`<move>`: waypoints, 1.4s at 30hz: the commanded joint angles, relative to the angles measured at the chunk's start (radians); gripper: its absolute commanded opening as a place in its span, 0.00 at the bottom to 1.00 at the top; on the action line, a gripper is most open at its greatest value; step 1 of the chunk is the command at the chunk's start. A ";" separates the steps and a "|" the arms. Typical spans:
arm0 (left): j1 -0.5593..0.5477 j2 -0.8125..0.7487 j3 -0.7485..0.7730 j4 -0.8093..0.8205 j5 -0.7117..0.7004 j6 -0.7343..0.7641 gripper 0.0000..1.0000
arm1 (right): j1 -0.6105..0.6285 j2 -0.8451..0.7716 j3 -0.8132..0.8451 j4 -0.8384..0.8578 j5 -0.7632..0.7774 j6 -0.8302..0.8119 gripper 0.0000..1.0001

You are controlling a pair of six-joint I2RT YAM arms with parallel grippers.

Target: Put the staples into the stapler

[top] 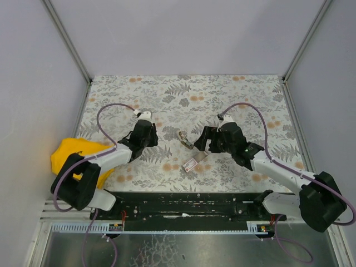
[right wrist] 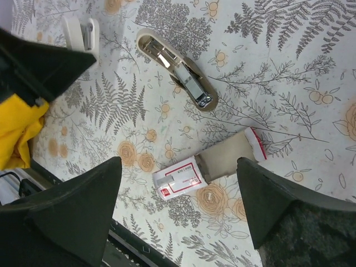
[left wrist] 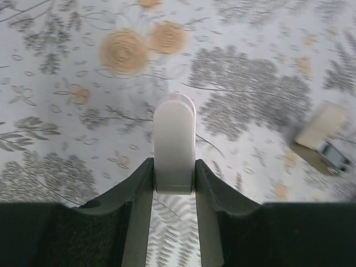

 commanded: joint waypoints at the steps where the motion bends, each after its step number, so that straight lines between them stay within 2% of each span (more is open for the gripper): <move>1: 0.077 0.116 0.102 -0.091 -0.005 0.040 0.00 | -0.006 -0.040 -0.018 -0.013 0.026 -0.063 0.90; 7: 0.140 0.276 0.207 -0.126 0.050 0.048 0.00 | -0.009 -0.031 -0.035 -0.016 0.035 -0.077 0.91; 8: 0.140 0.290 0.223 -0.143 0.046 0.046 0.03 | -0.010 -0.032 -0.038 -0.016 0.034 -0.079 0.91; 10: 0.140 0.304 0.241 -0.165 0.033 0.042 0.19 | -0.012 -0.035 -0.042 -0.018 0.039 -0.082 0.91; 12: 0.140 0.302 0.239 -0.176 0.019 0.037 0.46 | -0.014 -0.040 -0.046 -0.020 0.043 -0.086 0.91; 14: 0.140 0.281 0.225 -0.183 0.014 0.032 0.65 | -0.015 -0.046 -0.050 -0.022 0.048 -0.090 0.91; 16: 0.140 0.244 0.204 -0.184 0.013 0.024 0.74 | -0.017 -0.054 -0.054 -0.024 0.051 -0.095 0.91; 19: 0.127 0.160 0.174 -0.174 0.023 0.029 0.82 | -0.018 -0.077 -0.060 -0.025 0.050 -0.105 0.91; 21: 0.097 0.102 0.162 -0.150 0.038 0.049 0.84 | -0.021 -0.093 -0.067 -0.023 0.046 -0.114 0.92; 24: 0.069 0.054 0.159 -0.080 0.176 0.058 0.85 | -0.031 -0.123 -0.092 -0.009 0.052 -0.123 0.94; 27: 0.056 0.066 0.162 0.019 0.356 0.047 0.86 | -0.054 -0.169 -0.148 0.056 0.035 -0.127 0.98; 30: 0.053 0.131 0.192 0.080 0.473 0.043 0.86 | -0.084 -0.196 -0.172 0.075 0.001 -0.142 0.99; 36: 0.054 0.258 0.258 0.152 0.567 0.051 0.85 | -0.128 -0.225 -0.202 0.100 -0.059 -0.149 0.99; 39: 0.055 0.306 0.285 0.179 0.597 0.054 0.81 | -0.139 -0.226 -0.207 0.108 -0.073 -0.146 0.99; 42: 0.055 0.337 0.302 0.204 0.608 0.060 0.72 | -0.143 -0.218 -0.213 0.125 -0.088 -0.142 0.99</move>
